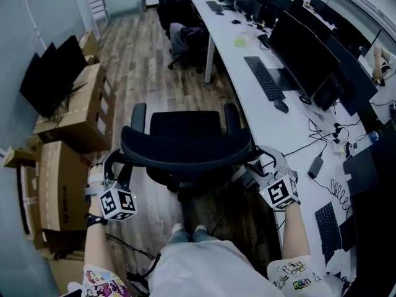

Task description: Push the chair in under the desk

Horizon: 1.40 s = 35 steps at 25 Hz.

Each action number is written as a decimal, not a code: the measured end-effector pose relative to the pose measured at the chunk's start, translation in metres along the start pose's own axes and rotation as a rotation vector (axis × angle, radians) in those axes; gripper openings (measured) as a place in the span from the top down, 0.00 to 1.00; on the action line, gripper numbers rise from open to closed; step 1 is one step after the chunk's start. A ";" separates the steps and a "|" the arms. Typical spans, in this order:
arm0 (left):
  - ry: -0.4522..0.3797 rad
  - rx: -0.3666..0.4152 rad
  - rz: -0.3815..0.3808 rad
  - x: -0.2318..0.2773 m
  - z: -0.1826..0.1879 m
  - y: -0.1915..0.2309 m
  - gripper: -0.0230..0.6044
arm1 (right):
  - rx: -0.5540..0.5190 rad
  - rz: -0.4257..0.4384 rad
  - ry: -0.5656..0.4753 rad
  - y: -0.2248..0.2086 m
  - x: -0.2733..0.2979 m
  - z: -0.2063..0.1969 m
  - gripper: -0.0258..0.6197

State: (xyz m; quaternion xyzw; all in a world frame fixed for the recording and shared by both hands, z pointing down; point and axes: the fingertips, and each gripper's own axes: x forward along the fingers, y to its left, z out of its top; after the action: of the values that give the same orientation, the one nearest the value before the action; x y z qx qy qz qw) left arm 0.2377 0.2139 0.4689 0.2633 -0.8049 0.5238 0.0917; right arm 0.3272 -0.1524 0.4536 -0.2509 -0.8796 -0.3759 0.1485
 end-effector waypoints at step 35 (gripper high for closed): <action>-0.179 0.123 -0.090 0.189 0.002 0.096 0.57 | 0.101 -0.149 0.143 -0.058 0.097 0.009 0.57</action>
State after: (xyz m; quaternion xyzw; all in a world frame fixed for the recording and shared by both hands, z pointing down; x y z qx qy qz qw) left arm 0.0287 0.1806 0.4719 0.3501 -0.7636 0.5419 0.0265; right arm 0.2145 -0.1477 0.4568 -0.1496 -0.9007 -0.3583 0.1949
